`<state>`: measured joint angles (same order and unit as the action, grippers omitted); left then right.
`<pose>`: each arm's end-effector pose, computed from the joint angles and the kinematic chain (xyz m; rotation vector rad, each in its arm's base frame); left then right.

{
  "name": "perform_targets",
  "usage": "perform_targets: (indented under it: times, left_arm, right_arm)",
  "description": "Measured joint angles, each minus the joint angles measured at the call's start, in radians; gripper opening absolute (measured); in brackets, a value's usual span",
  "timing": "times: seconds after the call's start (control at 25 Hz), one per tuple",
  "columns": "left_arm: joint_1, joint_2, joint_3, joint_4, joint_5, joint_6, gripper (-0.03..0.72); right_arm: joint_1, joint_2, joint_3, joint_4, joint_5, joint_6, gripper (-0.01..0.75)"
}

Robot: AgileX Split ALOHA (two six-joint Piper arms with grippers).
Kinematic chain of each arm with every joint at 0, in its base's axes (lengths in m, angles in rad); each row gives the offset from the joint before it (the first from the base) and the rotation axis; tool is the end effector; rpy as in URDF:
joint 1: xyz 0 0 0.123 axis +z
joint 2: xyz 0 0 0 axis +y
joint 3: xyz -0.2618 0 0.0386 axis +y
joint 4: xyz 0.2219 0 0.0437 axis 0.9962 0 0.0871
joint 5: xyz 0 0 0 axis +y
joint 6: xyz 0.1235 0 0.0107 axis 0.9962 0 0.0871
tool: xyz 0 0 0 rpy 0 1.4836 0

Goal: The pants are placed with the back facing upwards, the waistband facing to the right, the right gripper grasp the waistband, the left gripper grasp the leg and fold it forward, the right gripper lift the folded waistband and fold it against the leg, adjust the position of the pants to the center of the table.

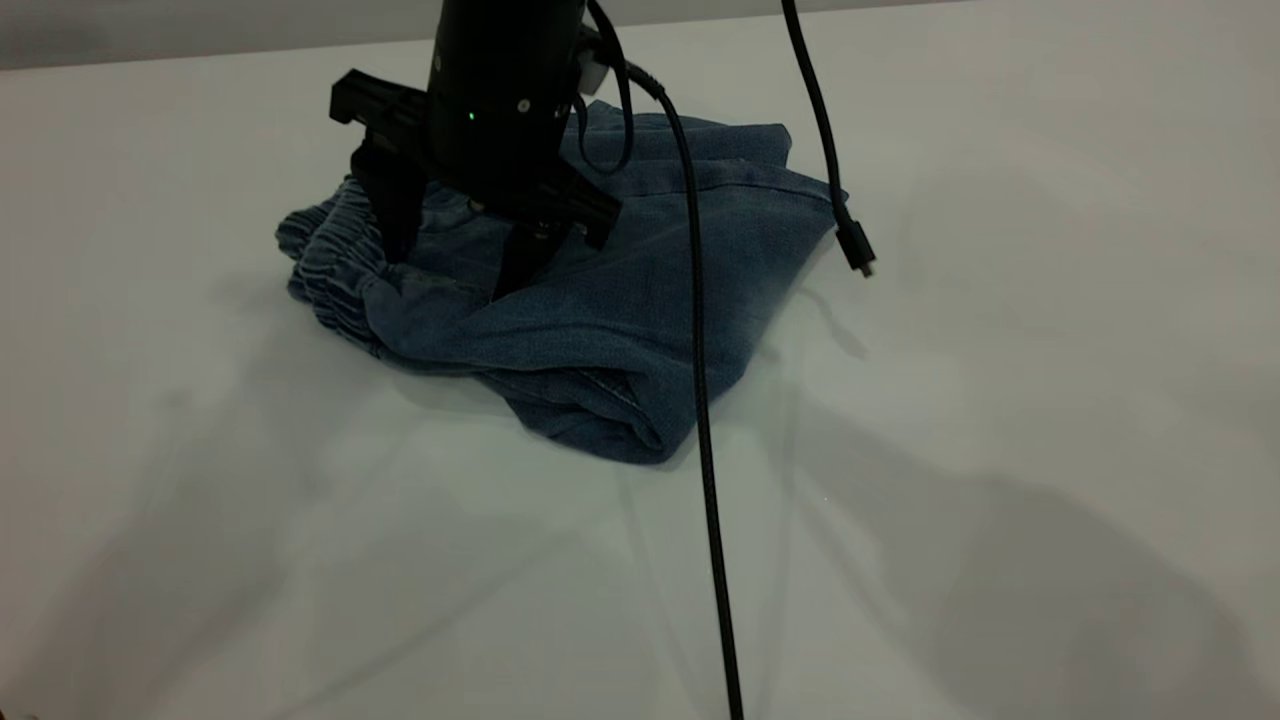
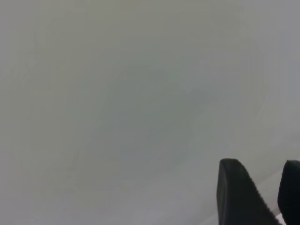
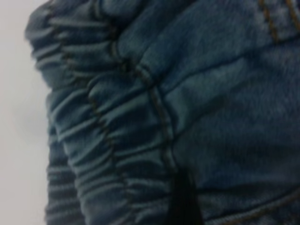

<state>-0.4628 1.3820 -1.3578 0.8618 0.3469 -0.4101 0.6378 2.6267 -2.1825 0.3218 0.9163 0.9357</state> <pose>0.3093 -0.1185 0.4056 0.5656 1.6426 0.1963 0.3864 0.3251 0.0486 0.6944 2.9889 0.6347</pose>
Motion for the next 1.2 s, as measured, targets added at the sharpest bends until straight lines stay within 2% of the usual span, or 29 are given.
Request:
perform_targets:
  times: [0.2, 0.44, 0.92, 1.2]
  left_arm:
    - [0.000, 0.000, 0.000, 0.002, 0.003, 0.001, 0.239]
    - [0.000, 0.000, 0.000, 0.003, 0.004, 0.001, 0.239]
    - [0.000, 0.000, 0.000, 0.003, 0.001, 0.001, 0.239]
    - [0.000, -0.001, 0.000, 0.003, -0.006, 0.001, 0.239]
  right_arm:
    - [-0.002, 0.022, -0.002, -0.017, 0.002, 0.046, 0.492]
    - [-0.001, 0.023, -0.002, -0.104, 0.073, -0.035, 0.487]
    - [0.000, 0.026, -0.002, -0.193, 0.310, -0.352, 0.488]
    - [0.006, 0.026, 0.000, -0.166, 0.321, -0.496, 0.488]
